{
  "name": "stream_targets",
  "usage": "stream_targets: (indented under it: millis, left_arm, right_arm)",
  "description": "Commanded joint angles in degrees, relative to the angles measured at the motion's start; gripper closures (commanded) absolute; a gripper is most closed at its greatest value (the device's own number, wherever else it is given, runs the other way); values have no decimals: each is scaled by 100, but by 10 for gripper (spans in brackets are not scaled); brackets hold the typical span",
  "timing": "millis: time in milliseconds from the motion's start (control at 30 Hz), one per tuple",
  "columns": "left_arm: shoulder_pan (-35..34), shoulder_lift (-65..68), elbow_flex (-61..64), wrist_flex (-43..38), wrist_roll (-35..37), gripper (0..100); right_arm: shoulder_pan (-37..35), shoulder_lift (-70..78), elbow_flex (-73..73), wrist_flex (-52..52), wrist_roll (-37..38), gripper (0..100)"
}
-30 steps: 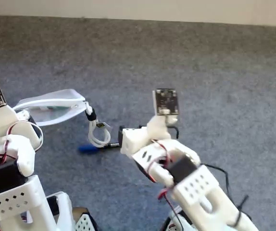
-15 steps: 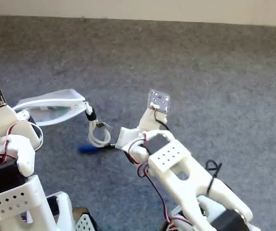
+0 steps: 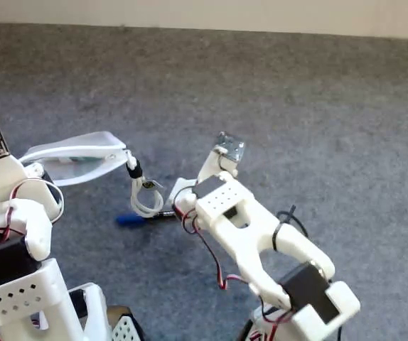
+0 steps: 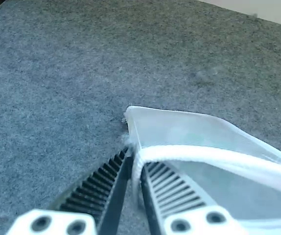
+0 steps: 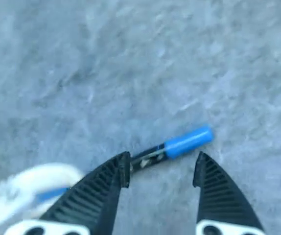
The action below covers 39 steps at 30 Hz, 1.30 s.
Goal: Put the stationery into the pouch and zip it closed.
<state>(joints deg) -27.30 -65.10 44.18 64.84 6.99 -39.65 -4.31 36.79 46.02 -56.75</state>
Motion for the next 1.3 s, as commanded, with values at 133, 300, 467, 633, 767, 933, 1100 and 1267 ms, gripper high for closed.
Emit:
stream_targets:
  millis: [133,300,467,633,767,933,1100,1267]
  left_arm:
    - [75,48,-66,-123,44,989]
    - [75,48,-57,-114,44,989]
    - [75,48,-57,-105,44,989]
    - [75,40,22,-141,44,989]
    - [75,40,22,-132,44,989]
    - [75,40,22,-114,44,989]
    - [75,40,22,-114,44,989]
    - [75,40,22,-123,44,989]
  right_arm:
    - [207,470,-418,-75,-88,797]
    - [268,857,-620,-75,-229,800]
    - [330,1262,-822,-40,-220,812]
    - [330,1516,-1262,444,-229,939]
    - [435,1596,-1376,558,-229,989]
    - [760,1552,-1385,567,-193,994]
    - [866,1552,-1842,1147,281,994]
    - [866,1552,-2923,2738,695,994]
